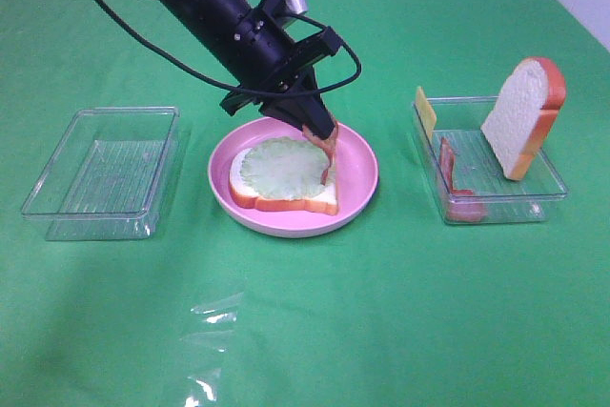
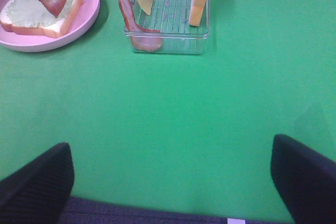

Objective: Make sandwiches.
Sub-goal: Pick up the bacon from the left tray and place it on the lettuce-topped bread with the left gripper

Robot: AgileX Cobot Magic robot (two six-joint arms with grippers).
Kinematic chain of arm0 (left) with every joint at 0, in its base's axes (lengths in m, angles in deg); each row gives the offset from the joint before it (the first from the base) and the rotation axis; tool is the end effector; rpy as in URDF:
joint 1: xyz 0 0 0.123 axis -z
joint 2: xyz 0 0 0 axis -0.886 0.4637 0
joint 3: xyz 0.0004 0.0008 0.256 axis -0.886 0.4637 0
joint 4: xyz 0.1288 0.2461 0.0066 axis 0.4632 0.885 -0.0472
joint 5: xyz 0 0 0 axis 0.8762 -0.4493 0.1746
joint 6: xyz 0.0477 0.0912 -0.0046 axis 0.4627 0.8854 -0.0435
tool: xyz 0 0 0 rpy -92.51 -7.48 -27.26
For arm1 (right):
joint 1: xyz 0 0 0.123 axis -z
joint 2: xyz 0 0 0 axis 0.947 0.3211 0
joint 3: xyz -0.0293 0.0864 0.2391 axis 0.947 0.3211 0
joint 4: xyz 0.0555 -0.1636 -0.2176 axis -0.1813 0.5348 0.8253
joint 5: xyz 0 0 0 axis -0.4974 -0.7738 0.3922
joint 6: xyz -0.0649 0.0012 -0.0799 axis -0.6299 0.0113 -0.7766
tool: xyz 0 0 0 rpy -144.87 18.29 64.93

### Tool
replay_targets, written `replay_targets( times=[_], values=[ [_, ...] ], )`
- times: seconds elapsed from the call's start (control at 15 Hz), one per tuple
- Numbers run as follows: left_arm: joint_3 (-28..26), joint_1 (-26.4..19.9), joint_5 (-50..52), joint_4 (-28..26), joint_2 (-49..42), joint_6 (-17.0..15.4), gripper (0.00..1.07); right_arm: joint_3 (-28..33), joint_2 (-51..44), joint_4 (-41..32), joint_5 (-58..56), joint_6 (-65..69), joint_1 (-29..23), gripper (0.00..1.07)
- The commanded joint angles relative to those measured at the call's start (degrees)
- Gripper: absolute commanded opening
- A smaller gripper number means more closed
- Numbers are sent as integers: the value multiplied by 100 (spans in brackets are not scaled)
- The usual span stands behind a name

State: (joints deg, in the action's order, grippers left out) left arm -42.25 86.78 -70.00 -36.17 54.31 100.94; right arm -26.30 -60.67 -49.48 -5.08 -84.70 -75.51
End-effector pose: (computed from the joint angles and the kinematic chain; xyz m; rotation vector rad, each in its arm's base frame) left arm 0.4253 -0.2697 0.1463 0.5842 2.8354 -1.1783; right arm 0.0592 0.0133 0.2668 -0.1458 2.1289 0.1261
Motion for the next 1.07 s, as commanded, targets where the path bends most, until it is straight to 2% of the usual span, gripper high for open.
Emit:
replay_targets(
  times=[0.07, 0.13, 0.47, 0.6, 1.07],
  values=[
    [-23, 0, -264, 556, 74, -74, 0, 17, -143, 17, 63, 34, 6, 98],
    [-23, -11, -264, 991, 74, -218, 0, 17, -143, 17, 63, 34, 6, 98],
    [-23, -29, -57, 1937, 74, -699, 0, 17, -143, 17, 63, 34, 6, 98],
    [-23, -29, 46, 2028, 74, -877, 0, 17, -143, 17, 63, 34, 6, 98],
    [-23, -29, 441, 2343, 80, -1026, 0, 17, -143, 17, 63, 34, 6, 98]
  ],
)
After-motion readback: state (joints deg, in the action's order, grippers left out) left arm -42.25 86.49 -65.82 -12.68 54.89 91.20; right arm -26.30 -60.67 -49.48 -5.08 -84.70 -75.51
